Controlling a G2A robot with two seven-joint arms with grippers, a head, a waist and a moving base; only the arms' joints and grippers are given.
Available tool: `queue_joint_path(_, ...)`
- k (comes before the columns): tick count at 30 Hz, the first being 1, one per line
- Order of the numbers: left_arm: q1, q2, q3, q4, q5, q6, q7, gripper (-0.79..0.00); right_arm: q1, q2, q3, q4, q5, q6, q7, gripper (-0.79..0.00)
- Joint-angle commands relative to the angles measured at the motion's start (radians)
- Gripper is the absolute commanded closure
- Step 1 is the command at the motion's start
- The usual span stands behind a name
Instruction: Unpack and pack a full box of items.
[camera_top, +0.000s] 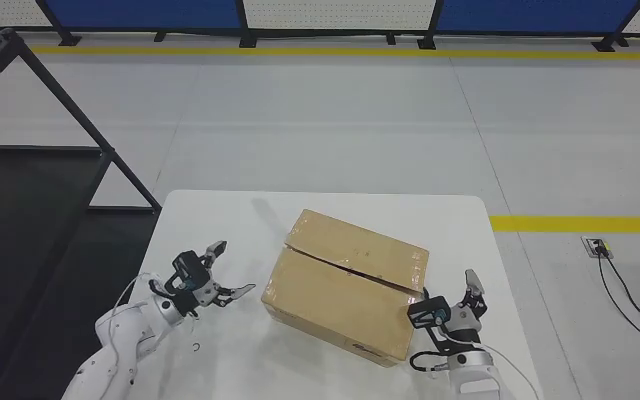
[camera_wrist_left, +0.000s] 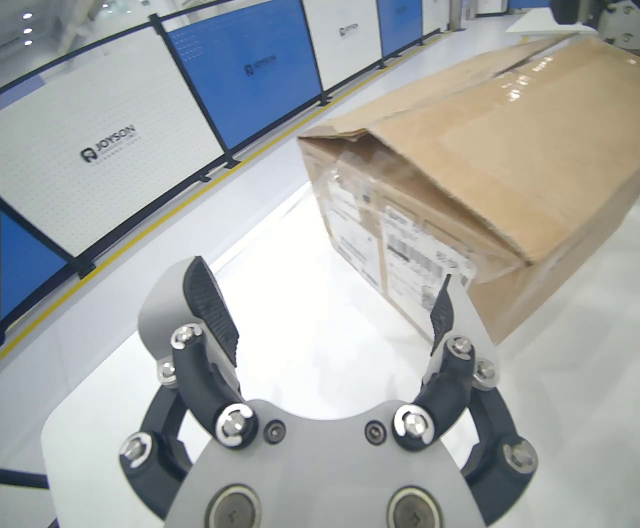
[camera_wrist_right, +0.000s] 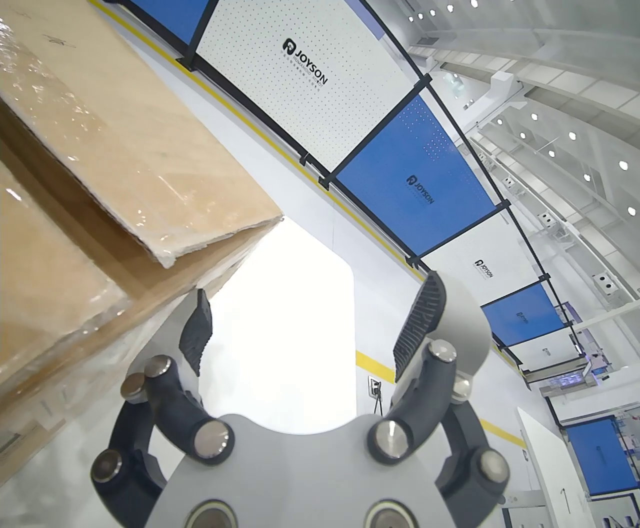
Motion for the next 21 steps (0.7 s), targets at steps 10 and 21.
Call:
queue_joint_path(10, 0.014, -0.008, -0.024, 0.027, -0.122, 0.114, -0.09, -0.785, 0.014, -0.003, -0.024, 0.006, -0.01, -0.014, -0.032, -0.785)
queue_joint_path(21, 0.016, -0.011, -0.004, 0.017, -0.1, 0.136, -0.159, -0.785, 0.025, -0.007, -0.056, 0.004, -0.042, -0.018, -0.05, -0.785)
